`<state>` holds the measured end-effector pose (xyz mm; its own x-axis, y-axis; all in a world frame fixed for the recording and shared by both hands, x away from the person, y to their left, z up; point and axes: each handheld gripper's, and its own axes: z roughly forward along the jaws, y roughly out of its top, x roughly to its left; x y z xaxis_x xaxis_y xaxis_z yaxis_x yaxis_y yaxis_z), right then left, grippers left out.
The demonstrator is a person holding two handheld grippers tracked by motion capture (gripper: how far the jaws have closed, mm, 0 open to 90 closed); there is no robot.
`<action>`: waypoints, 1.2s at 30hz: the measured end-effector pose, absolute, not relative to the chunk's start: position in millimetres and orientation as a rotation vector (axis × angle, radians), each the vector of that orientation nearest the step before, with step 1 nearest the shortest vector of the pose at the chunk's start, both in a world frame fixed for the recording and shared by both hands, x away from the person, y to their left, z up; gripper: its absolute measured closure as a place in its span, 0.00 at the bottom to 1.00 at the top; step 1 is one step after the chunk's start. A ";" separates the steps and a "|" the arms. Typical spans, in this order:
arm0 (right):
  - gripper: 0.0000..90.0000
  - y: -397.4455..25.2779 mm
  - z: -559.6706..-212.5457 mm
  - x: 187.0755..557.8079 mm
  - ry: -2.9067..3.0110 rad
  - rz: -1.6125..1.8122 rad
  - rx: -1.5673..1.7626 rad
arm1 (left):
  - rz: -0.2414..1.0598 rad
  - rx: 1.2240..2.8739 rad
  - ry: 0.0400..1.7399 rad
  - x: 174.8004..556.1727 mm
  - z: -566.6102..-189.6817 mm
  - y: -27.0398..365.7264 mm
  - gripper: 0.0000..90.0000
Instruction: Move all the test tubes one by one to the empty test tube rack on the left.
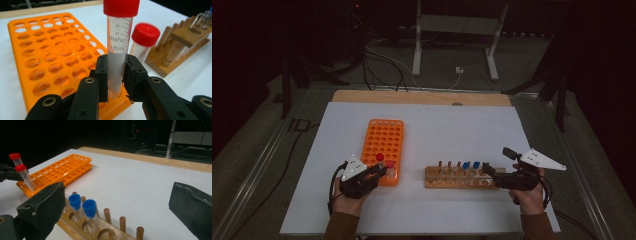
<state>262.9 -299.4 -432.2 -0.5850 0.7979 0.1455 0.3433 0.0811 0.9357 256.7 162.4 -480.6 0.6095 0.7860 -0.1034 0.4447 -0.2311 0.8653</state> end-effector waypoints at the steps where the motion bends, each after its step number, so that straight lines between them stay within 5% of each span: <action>1: 0.01 -299.4 -432.5 262.8 1.961 1.514 1.125 | 0.443 1.878 0.984 256.8 -481.7 162.1 0.83; 20: 0.01 -293.3 -436.3 262.3 1.999 1.506 1.086 | 0.428 1.976 0.994 258.7 -490.9 156.9 0.82; 27: 0.06 -291.4 -438.5 261.9 2.026 1.495 1.074 | 0.406 1.881 1.018 255.3 -486.0 165.4 0.56; 36: 0.14 -288.1 -444.5 263.9 2.070 1.493 1.074 | 0.415 1.743 0.991 247.1 -471.7 178.3 0.35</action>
<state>263.9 -288.1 -444.5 -0.6410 0.7561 0.1319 0.3636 0.1478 0.9197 247.1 178.3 -471.7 0.5985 0.7809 -0.1785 0.4208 -0.1169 0.8996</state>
